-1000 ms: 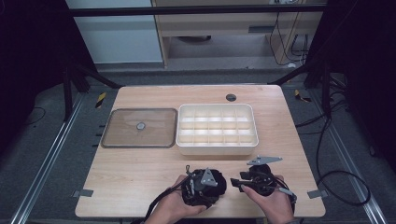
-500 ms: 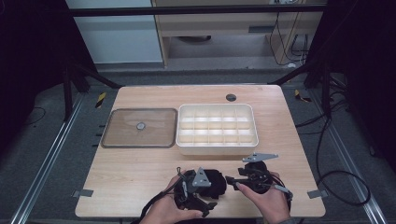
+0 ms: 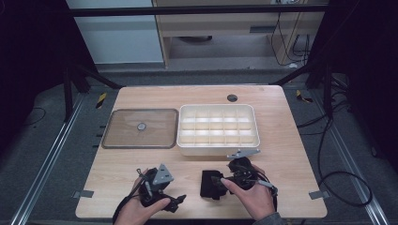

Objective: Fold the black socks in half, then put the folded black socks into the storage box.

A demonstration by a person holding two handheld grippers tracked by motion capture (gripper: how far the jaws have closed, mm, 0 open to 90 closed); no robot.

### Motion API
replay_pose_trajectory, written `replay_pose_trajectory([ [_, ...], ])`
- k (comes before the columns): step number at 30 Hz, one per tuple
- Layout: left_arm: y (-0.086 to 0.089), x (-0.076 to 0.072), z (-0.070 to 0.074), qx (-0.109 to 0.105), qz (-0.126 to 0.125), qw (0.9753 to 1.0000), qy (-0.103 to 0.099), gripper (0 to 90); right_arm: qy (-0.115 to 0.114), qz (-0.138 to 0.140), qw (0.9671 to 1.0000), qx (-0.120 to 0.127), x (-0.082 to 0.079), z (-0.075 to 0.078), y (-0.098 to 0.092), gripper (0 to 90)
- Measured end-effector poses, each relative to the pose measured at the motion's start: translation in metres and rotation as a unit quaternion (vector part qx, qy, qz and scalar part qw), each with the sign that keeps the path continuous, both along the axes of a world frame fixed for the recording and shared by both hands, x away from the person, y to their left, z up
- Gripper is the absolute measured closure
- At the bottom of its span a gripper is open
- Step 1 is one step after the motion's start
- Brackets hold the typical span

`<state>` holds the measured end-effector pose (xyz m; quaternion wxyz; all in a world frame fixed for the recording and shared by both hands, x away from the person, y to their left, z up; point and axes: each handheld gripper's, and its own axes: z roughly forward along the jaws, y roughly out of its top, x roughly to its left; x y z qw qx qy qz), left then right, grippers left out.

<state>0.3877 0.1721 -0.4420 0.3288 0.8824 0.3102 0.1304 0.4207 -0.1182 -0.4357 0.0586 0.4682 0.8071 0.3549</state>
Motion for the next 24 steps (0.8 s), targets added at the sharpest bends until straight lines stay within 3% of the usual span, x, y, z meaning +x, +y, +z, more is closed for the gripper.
replay_pose_trajectory([
  [3, 0.019, 0.003, -0.008, 0.004, 0.021, 0.9998, 0.0, 4.7, 0.004, 0.001, 1.0, -0.007, 0.0, -0.003, 0.003, 14.4],
  [7, 0.041, 0.009, -0.015, -0.019, 0.052, 0.9985, 0.004, 4.8, 0.016, 0.001, 0.9999, 0.001, 0.003, -0.007, 0.003, 14.6],
  [10, 0.055, 0.009, -0.019, -0.024, 0.07, 0.9972, -0.009, 4.9, 0.017, 0.001, 0.9999, 0.0, 0.004, -0.008, 0.003, 17.1],
  [13, 0.073, 0.013, -0.028, -0.03, 0.102, 0.9942, -0.019, 5.4, 0.021, 0.001, 0.9998, -0.006, 0.005, -0.011, 0.003, 19.7],
  [19, 0.099, 0.018, -0.037, -0.031, 0.149, 0.9881, -0.019, 5.4, 0.038, 0.004, 0.9992, -0.013, 0.008, -0.021, 0.01, 23.2],
  [24, 0.109, 0.02, -0.042, -0.028, 0.168, 0.9852, -0.014, 5.4, 0.045, 0.004, 0.9988, -0.02, 0.011, -0.026, 0.014, 24.9],
])
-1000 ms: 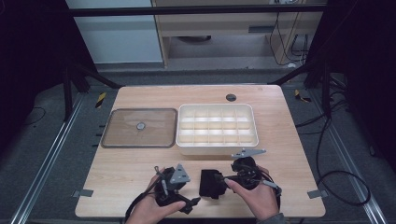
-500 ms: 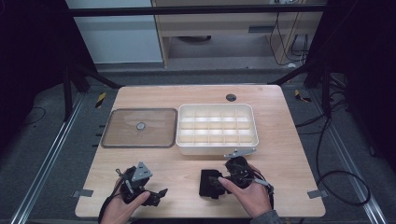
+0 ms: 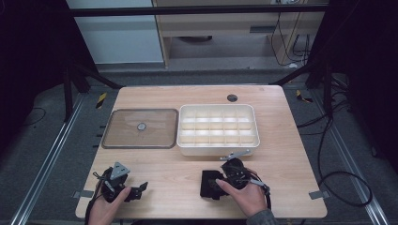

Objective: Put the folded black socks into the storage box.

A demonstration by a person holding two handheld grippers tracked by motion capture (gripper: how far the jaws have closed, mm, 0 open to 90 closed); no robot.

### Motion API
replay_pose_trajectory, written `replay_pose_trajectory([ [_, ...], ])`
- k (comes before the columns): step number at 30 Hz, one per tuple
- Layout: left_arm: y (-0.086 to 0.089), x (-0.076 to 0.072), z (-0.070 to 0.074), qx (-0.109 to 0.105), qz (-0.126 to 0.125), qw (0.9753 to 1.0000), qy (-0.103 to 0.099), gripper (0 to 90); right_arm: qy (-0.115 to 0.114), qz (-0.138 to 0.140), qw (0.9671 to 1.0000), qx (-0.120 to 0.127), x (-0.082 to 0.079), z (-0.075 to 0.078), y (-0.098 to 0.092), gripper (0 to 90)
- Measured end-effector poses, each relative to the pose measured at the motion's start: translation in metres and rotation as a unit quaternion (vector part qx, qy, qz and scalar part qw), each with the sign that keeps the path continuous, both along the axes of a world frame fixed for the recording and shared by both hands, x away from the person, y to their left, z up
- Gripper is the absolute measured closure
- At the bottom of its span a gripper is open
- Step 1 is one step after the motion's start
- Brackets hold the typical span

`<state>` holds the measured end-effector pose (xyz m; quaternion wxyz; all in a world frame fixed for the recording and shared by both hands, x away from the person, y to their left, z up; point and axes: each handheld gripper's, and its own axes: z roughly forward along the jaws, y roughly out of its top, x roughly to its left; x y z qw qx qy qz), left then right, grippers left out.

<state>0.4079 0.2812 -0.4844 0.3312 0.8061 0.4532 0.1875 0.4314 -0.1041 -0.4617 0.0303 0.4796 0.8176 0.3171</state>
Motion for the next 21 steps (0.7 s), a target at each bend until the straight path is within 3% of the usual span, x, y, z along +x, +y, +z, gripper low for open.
replay_pose_trajectory([
  [16, -0.001, 0.001, -0.006, 0.02, -0.005, 0.9995, 0.022, 5.5, 0.022, -0.005, 0.9992, -0.034, 0.006, -0.013, 0.01, 30.4],
  [21, 0.0, 0.001, -0.006, 0.019, -0.003, 0.9997, 0.018, 5.6, 0.023, 0.0, 0.999, -0.039, 0.006, -0.015, 0.013, 33.8],
])
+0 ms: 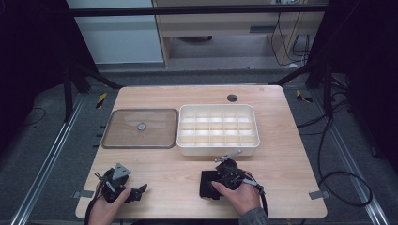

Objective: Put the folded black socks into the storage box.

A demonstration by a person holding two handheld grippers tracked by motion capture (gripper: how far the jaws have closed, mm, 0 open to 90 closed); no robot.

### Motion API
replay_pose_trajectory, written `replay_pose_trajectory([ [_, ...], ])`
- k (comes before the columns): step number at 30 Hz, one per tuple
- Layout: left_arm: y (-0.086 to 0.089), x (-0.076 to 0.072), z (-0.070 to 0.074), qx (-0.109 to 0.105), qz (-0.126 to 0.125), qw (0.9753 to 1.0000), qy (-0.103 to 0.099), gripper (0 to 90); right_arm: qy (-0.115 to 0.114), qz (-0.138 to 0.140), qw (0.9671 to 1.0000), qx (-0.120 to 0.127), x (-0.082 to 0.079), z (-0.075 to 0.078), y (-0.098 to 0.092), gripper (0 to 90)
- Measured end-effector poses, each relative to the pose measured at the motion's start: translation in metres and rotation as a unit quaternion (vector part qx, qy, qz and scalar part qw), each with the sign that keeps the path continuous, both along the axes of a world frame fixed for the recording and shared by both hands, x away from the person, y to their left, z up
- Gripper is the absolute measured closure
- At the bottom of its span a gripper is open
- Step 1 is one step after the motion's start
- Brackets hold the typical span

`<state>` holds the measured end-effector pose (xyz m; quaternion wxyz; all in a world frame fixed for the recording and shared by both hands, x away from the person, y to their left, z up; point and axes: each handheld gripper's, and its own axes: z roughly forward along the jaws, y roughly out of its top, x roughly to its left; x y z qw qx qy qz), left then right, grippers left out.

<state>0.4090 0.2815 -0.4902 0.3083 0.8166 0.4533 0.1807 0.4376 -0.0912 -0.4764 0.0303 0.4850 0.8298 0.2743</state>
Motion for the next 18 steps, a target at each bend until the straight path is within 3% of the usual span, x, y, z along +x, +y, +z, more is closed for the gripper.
replay_pose_trajectory([
  [3, -0.0001, 0.0008, -0.001, 0.0, 0.0, 1.0, 0.0, 5.6, 0.01, -0.002, 0.9999, 0.009, -0.0004, 0.0004, 0.0016, 40.9],
  [18, 0.0009, 0.0012, -0.0014, -0.001, 0.002, 1.0, -0.001, 5.4, 0.009, 0.025, 0.9988, 0.041, -0.0002, 0.0005, -0.0031, 63.8],
])
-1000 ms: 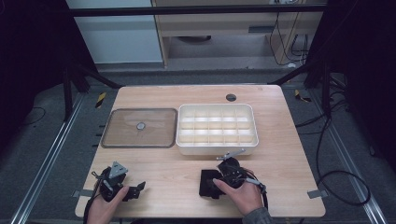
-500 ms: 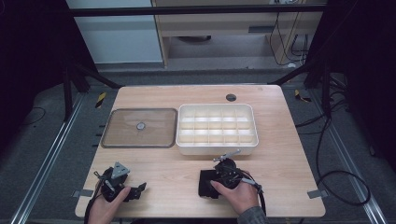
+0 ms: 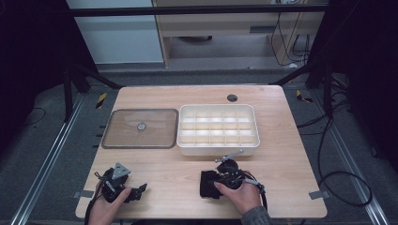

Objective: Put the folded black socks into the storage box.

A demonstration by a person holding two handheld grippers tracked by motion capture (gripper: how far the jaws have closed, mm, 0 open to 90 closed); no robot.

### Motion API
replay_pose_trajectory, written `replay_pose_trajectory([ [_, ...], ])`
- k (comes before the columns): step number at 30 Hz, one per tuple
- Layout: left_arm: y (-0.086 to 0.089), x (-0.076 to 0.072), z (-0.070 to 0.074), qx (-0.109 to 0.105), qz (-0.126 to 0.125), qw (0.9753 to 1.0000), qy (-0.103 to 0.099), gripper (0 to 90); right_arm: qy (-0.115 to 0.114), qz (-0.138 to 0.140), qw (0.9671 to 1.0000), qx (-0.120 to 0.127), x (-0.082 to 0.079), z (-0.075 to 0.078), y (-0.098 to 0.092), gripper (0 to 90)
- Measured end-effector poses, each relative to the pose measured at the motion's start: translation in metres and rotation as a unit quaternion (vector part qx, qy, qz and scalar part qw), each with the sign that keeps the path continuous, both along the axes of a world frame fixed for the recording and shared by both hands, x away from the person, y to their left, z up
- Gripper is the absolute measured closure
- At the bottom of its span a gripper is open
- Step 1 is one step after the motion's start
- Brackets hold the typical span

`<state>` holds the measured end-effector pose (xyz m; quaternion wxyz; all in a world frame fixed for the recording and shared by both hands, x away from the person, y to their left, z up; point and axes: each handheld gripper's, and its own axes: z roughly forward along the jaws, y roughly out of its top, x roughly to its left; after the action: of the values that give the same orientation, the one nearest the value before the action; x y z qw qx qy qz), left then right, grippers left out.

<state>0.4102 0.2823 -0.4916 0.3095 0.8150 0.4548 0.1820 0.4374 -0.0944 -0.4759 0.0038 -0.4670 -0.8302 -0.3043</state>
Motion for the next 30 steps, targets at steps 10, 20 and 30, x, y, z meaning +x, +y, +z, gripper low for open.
replay_pose_trajectory([
  [10, 0.002, 0.001, 0.0, 0.003, 0.003, 1.0, -0.001, 5.2, -0.02, -0.005, 0.9997, 0.015, -0.004, 0.016, -0.014, 64.7],
  [20, 0.006, 0.008, -0.005, 0.003, 0.01, 0.9999, -0.002, 4.7, -0.057, -0.024, 0.998, 0.015, -0.007, 0.042, -0.04, 64.5],
  [30, 0.005, 0.016, -0.011, 0.003, 0.01, 0.9999, 0.001, 3.5, -0.081, -0.033, 0.9962, 0.003, -0.01, 0.067, -0.058, 64.2],
])
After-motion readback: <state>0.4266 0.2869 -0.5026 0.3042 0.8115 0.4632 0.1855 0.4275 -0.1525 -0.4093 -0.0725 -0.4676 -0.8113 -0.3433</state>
